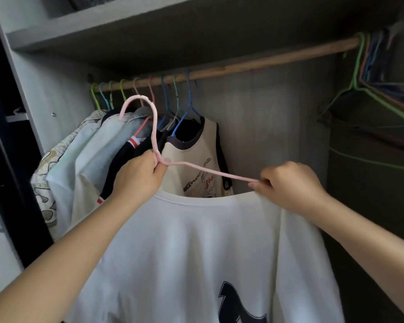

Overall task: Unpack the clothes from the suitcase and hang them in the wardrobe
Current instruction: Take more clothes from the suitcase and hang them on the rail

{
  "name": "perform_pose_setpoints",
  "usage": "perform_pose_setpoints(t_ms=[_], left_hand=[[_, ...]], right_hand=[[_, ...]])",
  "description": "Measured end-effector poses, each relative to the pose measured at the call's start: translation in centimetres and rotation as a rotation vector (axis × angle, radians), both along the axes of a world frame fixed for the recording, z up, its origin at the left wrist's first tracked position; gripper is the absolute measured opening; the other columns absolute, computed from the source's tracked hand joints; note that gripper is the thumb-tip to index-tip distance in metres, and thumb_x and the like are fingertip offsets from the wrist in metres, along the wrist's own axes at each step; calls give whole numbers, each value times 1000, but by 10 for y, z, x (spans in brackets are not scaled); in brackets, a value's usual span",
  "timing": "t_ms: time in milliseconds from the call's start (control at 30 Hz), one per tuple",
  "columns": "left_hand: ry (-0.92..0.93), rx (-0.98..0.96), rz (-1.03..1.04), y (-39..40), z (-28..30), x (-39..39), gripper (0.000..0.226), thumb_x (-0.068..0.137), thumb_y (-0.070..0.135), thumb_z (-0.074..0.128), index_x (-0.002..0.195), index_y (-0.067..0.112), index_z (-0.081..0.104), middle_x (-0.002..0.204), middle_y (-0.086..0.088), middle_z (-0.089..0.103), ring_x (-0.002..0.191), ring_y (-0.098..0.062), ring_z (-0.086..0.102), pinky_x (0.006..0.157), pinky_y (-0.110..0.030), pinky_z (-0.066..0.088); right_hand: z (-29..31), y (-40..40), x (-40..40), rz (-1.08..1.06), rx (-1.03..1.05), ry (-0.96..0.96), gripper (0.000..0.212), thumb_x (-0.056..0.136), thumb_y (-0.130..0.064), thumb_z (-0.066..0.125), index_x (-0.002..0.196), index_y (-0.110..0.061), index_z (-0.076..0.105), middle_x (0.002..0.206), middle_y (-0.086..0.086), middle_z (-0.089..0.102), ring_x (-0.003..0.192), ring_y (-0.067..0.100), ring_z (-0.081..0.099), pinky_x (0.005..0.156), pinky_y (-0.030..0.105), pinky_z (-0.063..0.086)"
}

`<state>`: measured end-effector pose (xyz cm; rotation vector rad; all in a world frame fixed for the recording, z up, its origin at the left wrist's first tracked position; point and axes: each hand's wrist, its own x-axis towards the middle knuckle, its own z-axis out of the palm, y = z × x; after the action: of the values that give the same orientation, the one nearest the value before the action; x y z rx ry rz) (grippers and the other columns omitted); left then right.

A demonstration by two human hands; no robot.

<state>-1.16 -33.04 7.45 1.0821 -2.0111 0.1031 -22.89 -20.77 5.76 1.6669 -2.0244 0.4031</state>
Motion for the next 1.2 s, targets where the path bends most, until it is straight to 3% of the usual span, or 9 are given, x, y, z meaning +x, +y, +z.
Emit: perform_pose_setpoints(t_ms=[133,367,467,567,667,833,933,1033,1200], left_hand=[[115,368,-127,5,10,-4,44,82,34,64,54,14,38,53,0,35,55,-18,36,55,-29,28],[278,102,86,5,7,-8,35,91,18,43,60,3,39,67,-19,45,74,-34,44,65,-36,31],[295,134,60,2,-6,-7,26,90,12,42,65,3,39,81,-35,49,85,-44,50,64,-37,30],[253,149,29,2,-19,-8,25,89,13,44,66,2,42,73,-20,46,80,-38,50,66,-36,34],[176,142,39,3,-34,-13,23,89,16,43,72,1,44,71,-14,47,73,-31,45,64,-34,34],[-60,145,80,8,-56,-20,26,93,22,44,94,-3,53,82,-17,55,75,-30,47,70,-39,41],[-191,118,69,16,-65,-27,31,96,25,40,106,-3,50,97,-24,62,87,-39,57,73,-40,42],[-171,181,-91,36,-68,-39,27,97,30,38,99,5,48,86,-15,61,87,-36,57,70,-37,41],[-27,327,-320,51,-58,-49,31,96,32,38,66,25,36,63,8,41,63,-12,40,64,-25,29]], right_hand=[[-4,-5,-10,16,-45,-37,39,92,-47,41,88,-14,61,57,-7,34,65,17,45,57,27,34],[-11,16,-22,325,-437,-291,34,89,-22,56,120,-8,56,61,-2,52,53,23,54,53,27,41],[-23,30,-32,436,-594,-500,39,85,-20,46,123,-12,50,59,-6,51,49,10,52,52,7,39],[-44,31,-40,450,-627,-483,36,87,-14,45,119,-2,53,67,-10,54,64,-11,57,59,-5,36],[-67,26,-53,410,-660,-335,36,88,-17,41,99,10,64,68,9,64,58,5,58,60,5,40],[-79,18,-69,431,-442,-327,55,83,-34,40,45,3,53,38,5,42,37,14,40,52,24,36],[-74,20,-59,566,-182,-465,52,77,-45,44,41,-7,49,40,-7,39,42,9,45,52,13,34],[-71,13,-45,609,5,-496,38,79,-35,62,46,-19,52,45,-1,46,49,19,51,52,27,39],[-69,-6,-24,604,-118,-386,42,80,-33,49,47,-7,48,43,-7,27,53,14,36,45,16,25]])
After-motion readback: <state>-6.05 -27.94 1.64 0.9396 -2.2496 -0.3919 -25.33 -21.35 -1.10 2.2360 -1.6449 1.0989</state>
